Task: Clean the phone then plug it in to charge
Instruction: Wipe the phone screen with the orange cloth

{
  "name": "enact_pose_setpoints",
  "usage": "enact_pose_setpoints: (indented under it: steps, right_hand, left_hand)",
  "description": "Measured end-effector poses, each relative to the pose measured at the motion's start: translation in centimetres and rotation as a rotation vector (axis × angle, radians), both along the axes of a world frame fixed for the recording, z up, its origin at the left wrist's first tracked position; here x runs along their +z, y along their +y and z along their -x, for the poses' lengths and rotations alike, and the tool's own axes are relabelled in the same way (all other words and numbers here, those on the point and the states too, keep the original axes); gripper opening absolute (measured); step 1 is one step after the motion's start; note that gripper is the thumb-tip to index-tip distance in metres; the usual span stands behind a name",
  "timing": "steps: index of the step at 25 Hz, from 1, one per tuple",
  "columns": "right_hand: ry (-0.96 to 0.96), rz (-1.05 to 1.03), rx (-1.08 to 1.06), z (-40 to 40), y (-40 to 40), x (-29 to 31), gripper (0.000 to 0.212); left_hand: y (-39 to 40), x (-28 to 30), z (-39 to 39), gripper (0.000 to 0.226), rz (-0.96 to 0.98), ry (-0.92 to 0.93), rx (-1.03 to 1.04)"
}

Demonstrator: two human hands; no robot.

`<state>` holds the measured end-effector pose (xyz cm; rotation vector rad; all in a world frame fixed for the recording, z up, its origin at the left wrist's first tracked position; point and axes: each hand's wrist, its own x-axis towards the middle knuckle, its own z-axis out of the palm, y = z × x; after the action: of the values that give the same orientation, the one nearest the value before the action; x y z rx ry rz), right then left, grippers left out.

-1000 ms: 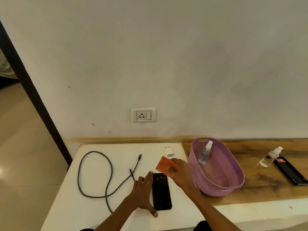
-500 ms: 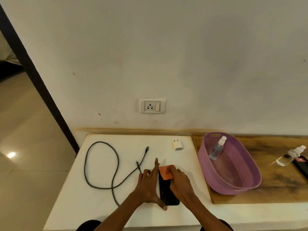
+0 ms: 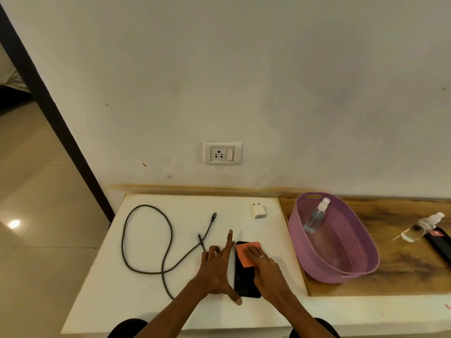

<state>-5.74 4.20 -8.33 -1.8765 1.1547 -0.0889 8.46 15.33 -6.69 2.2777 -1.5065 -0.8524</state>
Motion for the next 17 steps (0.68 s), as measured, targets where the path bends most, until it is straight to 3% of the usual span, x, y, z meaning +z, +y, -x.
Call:
enact_pose_setpoints:
  steps: [6,11,13,17]
  right_hand:
    - [0.122,0.094,0.085,-0.6,0.5,0.5,0.025]
    - [0.059,-0.045,0.034,-0.1,0.3,1.6,0.045]
    - [0.041,0.059,0.118,0.1,-0.7,2.0,0.051]
    - [0.124,0.26,0.186,0.0,-1.9,1.7,0.034]
  left_hand:
    - [-0.4,0.2,-0.1,0.169,0.016,-0.006,-0.07]
    - [-0.8,0.5,-0.4,0.168,0.015,-0.014,-0.078]
    - [-1.0,0.5,-0.4,0.167,0.016,-0.018,-0.085]
    - [-0.6,0.2,-0.5,0.166,0.018,-0.013,-0.064]
